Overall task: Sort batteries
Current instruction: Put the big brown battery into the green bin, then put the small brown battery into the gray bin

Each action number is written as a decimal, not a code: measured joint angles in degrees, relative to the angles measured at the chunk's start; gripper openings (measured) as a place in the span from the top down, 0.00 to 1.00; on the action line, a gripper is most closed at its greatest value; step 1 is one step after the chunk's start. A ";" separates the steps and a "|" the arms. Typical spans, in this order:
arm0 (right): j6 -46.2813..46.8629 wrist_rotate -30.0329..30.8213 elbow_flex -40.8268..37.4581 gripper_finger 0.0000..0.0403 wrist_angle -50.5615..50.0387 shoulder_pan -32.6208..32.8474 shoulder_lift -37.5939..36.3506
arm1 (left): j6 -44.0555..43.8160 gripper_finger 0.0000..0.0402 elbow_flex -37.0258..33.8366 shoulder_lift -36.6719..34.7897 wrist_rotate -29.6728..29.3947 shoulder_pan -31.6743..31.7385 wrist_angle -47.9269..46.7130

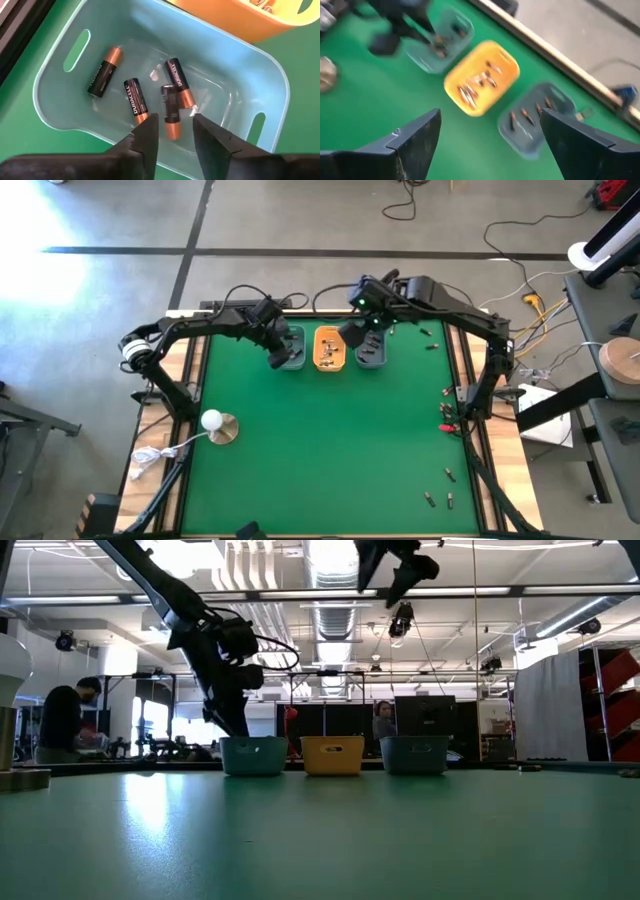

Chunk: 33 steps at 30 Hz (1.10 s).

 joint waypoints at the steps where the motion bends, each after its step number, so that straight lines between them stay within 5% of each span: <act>1: 0.31 0.00 -0.48 0.17 -1.75 0.00 -0.01 | -0.08 0.73 -0.01 0.00 0.02 0.00 0.02; 10: 2.58 -0.23 -15.90 0.17 -11.39 3.37 -0.71 | -3.96 0.70 -0.11 -5.52 0.75 0.00 0.82; 19: 9.64 -14.46 -48.25 0.22 -3.54 10.79 -9.22 | -3.62 0.71 -0.09 -22.65 1.06 0.13 4.97; 26: 37.38 -36.28 -71.28 0.27 20.48 23.12 -19.98 | -3.34 0.71 -0.20 -30.25 1.05 0.15 5.04; 30: 57.90 -39.84 -75.89 0.30 40.08 36.26 -21.16 | -3.64 0.71 -0.26 -31.30 1.05 0.15 4.90; 33: 68.65 -42.54 -76.43 0.33 43.75 44.66 -19.26 | -3.64 0.71 -0.28 -31.07 1.05 0.15 5.20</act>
